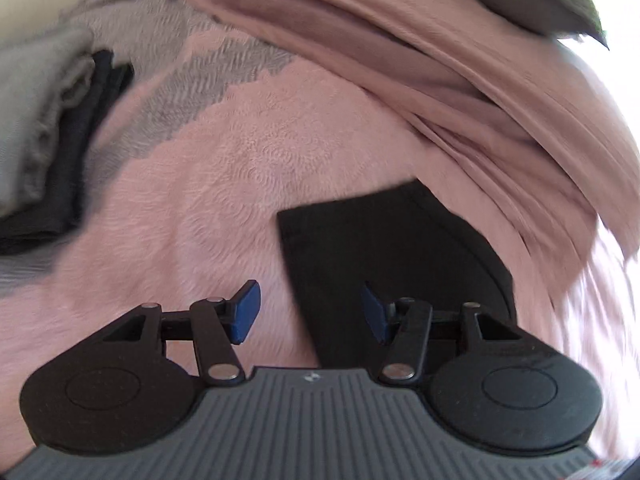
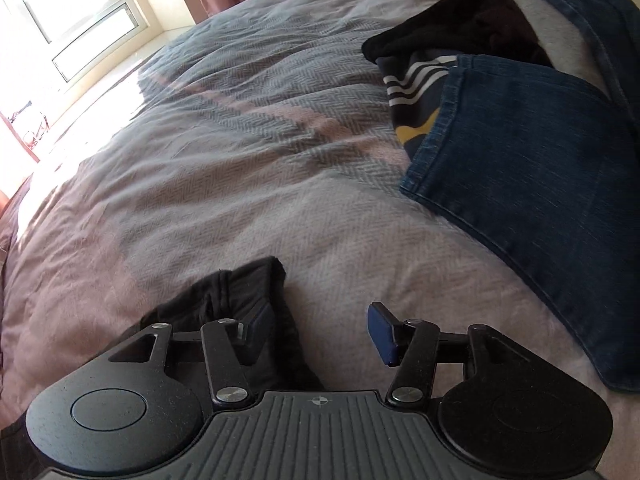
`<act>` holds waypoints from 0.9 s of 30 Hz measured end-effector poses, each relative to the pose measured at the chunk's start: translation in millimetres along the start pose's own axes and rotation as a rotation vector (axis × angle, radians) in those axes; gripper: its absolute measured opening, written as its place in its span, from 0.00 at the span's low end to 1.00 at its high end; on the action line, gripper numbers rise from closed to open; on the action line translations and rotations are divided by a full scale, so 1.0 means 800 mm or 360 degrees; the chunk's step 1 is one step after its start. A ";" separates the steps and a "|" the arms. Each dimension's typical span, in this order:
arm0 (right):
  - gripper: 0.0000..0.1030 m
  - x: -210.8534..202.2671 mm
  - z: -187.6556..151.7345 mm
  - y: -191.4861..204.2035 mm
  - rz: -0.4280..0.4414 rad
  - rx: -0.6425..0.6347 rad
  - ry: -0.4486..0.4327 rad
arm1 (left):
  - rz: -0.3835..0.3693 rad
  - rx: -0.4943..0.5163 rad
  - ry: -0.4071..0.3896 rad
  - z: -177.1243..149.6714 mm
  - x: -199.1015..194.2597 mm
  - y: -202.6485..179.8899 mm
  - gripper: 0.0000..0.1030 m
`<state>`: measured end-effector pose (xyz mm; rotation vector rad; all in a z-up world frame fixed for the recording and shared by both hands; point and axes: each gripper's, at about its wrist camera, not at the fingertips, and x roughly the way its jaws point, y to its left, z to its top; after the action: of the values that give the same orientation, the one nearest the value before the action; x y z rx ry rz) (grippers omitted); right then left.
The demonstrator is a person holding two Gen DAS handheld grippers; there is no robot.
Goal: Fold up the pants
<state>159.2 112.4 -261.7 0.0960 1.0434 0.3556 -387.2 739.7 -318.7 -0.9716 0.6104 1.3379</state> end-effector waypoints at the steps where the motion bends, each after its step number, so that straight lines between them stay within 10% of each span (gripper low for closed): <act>1: 0.50 -0.009 -0.006 -0.004 -0.0030 0.0003 -0.0006 | 0.0008 -0.0037 0.0028 0.004 0.013 0.002 0.37; 2: 0.50 -0.016 -0.011 -0.008 -0.0062 0.0003 0.0001 | 0.0006 -0.0046 0.0032 0.004 0.021 0.004 0.09; 9: 0.50 -0.054 -0.035 -0.020 -0.0133 0.0015 -0.0006 | 0.0017 0.0342 -0.0388 -0.020 -0.066 0.009 0.07; 14: 0.50 -0.061 -0.050 -0.011 -0.0078 0.0041 0.0056 | 0.0329 0.0523 -0.0079 -0.038 -0.027 0.037 0.26; 19: 0.50 -0.084 -0.066 0.005 0.0023 -0.0002 0.0088 | 0.0390 0.0698 -0.0050 -0.051 -0.093 0.041 0.46; 24: 0.50 -0.106 -0.083 0.001 0.0071 0.0060 0.0121 | 0.0217 0.0754 0.0334 -0.115 -0.141 0.054 0.76; 27: 0.50 -0.117 -0.094 -0.005 0.0108 0.0125 0.0151 | 0.0461 0.0850 0.0417 -0.152 -0.128 0.066 0.76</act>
<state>53.1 71.1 -223.6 0.1871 1.1503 0.3838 -437.1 580.1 -305.2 -0.6335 1.2741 1.2064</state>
